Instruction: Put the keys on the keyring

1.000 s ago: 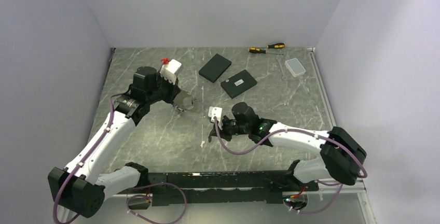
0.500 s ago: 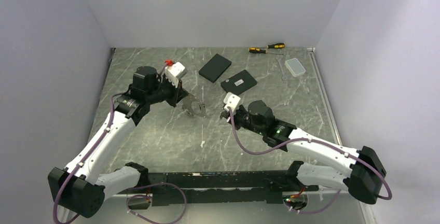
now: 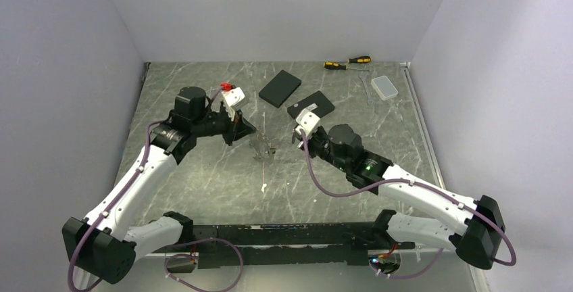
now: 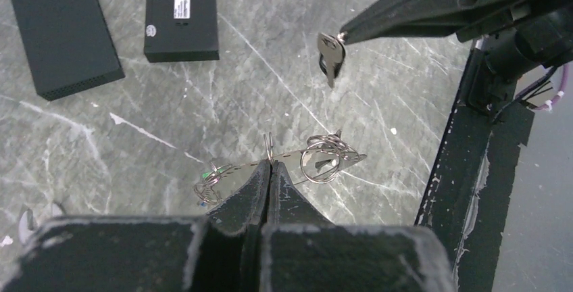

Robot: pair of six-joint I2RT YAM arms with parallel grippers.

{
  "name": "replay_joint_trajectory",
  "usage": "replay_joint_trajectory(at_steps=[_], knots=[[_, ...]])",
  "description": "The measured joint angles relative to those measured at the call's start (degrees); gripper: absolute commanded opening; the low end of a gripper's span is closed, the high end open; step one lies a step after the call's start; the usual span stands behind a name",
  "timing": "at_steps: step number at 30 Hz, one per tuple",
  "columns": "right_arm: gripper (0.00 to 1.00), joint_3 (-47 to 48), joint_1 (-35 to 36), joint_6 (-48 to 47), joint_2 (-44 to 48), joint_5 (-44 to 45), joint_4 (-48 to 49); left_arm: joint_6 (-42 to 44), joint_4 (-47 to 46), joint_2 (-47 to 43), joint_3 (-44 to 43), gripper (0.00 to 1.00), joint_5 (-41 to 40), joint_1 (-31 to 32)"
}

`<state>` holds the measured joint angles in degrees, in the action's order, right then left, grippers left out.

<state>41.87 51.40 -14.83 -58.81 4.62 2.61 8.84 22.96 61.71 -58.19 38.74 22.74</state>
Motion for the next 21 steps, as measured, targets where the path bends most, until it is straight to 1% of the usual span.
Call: replay_joint_trajectory(at_steps=[9,17,21], knots=[[0.0,4.92,0.0,-1.77,-1.33,-1.95,0.22,0.28,-0.11,1.73,0.0,0.0,2.97,0.61],[0.0,6.34,0.0,-1.9,-4.5,-4.9,-0.28,-4.52,-4.31,4.02,0.17,0.0,2.01,2.12],[0.0,10.82,-0.15,-1.18,-6.69,-7.02,-4.33,-6.32,-6.43,4.2,1.7,0.0,0.17,3.74]])
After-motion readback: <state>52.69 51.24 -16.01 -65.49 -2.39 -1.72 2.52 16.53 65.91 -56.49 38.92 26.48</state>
